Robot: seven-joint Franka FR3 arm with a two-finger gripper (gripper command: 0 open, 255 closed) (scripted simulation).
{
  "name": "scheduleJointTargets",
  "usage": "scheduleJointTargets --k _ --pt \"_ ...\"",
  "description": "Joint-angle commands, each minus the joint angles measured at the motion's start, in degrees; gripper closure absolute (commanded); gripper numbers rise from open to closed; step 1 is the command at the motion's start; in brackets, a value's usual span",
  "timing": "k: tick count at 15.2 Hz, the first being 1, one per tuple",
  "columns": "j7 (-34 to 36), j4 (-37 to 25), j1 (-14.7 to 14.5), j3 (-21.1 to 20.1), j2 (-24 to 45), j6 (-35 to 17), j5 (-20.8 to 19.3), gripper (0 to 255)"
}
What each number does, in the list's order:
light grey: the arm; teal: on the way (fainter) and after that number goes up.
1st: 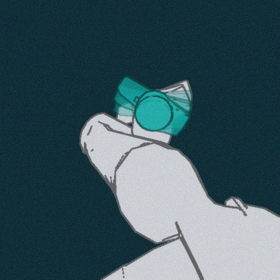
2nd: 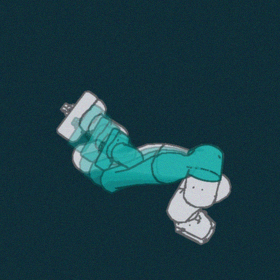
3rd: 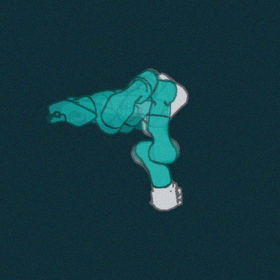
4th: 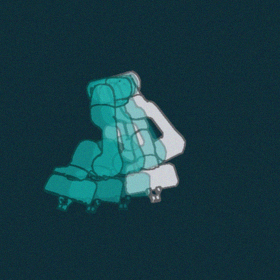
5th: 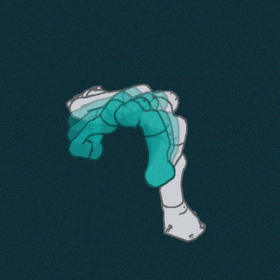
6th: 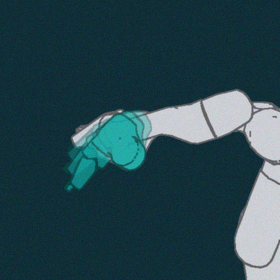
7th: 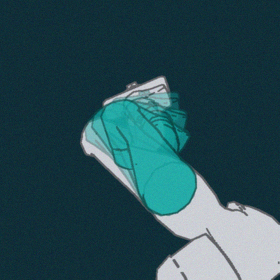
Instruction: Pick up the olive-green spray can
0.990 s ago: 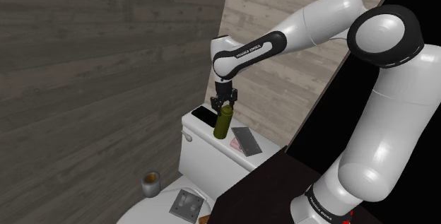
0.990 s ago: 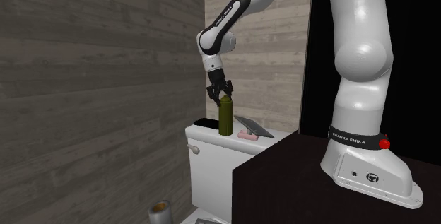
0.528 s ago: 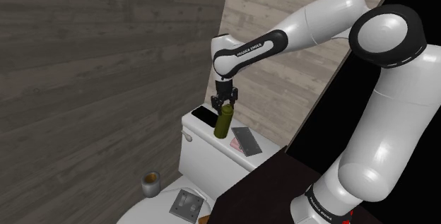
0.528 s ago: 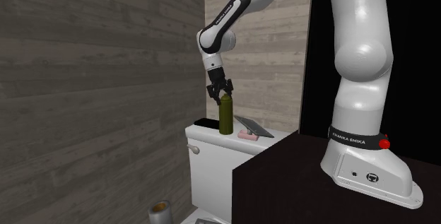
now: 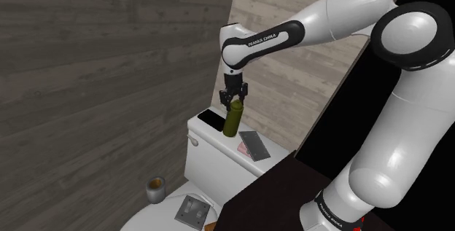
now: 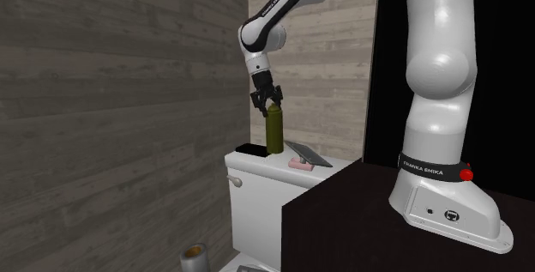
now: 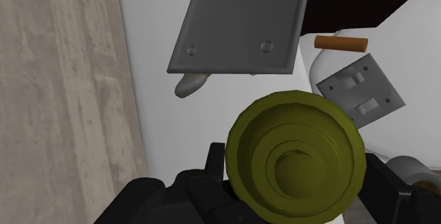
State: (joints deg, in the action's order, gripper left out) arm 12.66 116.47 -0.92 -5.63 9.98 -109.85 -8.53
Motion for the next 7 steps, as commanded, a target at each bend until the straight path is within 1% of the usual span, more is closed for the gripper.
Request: scheduleJointTargets --k 1,5,7 --pt "-0.2 -0.47 0.0 -0.04 -0.79 1.23 0.15 255" --pt "-0.63 -1.92 0.0 -0.09 -2.17 4.02 0.42 255" --pt "-0.65 -1.98 0.0 -0.09 -2.22 4.13 0.43 255"
